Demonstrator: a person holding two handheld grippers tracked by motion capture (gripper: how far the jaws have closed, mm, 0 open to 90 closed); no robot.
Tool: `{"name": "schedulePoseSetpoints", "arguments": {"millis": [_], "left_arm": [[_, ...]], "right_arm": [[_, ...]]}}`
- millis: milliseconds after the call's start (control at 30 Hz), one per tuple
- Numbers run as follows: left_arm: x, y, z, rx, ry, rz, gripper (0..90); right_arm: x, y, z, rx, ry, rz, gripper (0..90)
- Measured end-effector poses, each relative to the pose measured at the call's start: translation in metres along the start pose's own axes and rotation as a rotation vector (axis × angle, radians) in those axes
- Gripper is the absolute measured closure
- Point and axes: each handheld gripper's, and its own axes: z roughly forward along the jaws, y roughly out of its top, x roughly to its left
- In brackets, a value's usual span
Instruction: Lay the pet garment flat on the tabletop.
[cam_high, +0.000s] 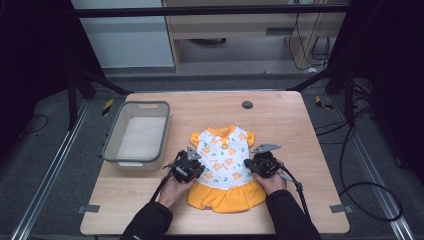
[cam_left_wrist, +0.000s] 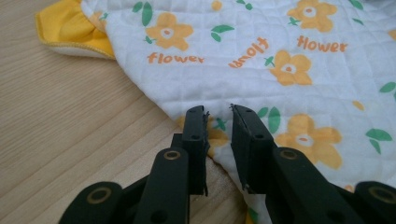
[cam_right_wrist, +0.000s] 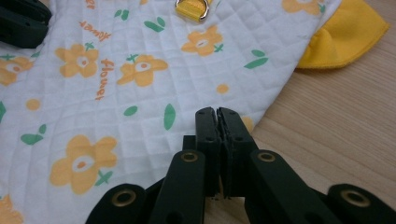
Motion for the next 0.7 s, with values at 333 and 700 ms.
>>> {"name": "schedulePoseSetpoints", "arguments": {"millis": [333,700], "left_arm": [[0.003,-0.001,-0.023,-0.058,-0.004,-0.006,56.4],[0.003,-0.024,-0.068,-0.136,-0.036,-0.004,42.1]], "right_arm": [[-0.003,0.002,-0.023,-0.074,0.010,0.020,80.9],[-0.016,-0.016,-0.073,-0.178,-0.030,0.053,62.2]]}}
